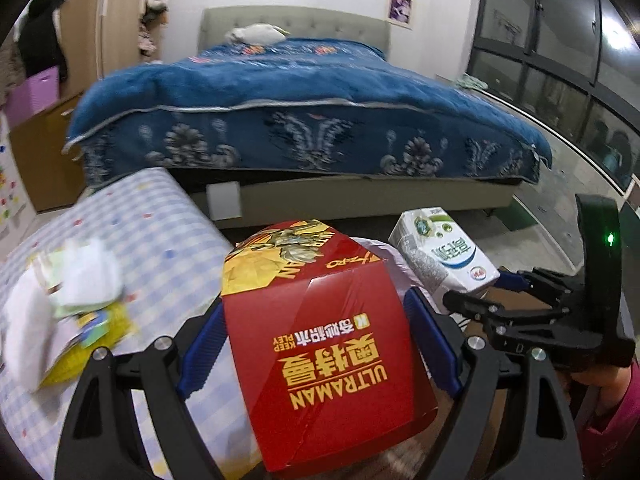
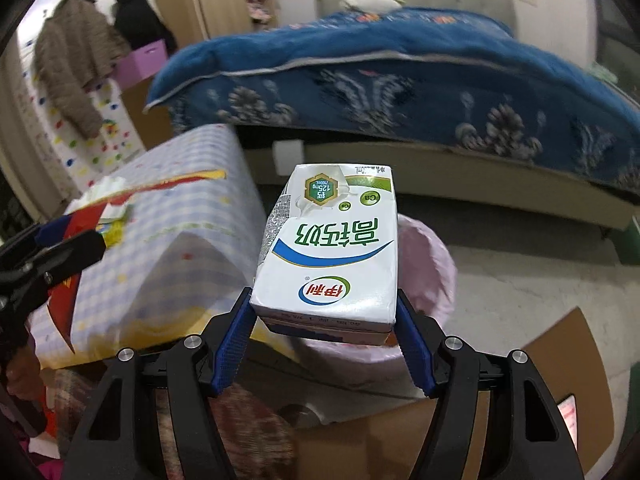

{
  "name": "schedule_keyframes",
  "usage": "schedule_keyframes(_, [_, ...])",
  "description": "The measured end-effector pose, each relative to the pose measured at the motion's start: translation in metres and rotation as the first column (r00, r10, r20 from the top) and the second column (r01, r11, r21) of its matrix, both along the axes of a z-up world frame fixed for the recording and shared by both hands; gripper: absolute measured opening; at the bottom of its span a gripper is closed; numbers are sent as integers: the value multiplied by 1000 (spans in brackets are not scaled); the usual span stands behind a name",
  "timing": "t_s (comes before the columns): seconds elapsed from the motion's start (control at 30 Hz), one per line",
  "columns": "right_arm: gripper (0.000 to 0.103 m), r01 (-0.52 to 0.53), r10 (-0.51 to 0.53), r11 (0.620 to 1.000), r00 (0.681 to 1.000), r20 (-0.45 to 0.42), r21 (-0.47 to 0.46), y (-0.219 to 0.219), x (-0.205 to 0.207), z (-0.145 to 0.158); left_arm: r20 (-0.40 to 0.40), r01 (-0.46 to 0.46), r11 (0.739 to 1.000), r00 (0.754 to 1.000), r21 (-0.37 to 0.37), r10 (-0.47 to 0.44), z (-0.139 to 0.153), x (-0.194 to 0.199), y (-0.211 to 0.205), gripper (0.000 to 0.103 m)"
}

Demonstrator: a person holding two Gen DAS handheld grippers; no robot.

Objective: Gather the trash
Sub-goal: 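Carry the carton with the right gripper while the left carries the box to the wastebasket, dropping both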

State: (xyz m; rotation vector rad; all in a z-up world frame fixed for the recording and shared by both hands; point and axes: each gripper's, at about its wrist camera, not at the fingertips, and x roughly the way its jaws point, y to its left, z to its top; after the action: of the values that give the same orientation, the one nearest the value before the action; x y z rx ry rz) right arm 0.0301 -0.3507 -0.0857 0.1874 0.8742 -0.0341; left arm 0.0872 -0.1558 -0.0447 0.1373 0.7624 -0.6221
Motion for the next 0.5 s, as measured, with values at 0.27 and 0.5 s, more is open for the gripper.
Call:
schedule_keyframes(0.27, [67,34,-36,999,996,-86,-14,-24,27,-36,-55,84,996,995,17,-83,-23,36,-56,83])
schedule_keyframes(0.5, [68,48,-50,999,990,-130,-20,-39,56,-61,-67,101,995,993,13,-100,-33,66,-78,84])
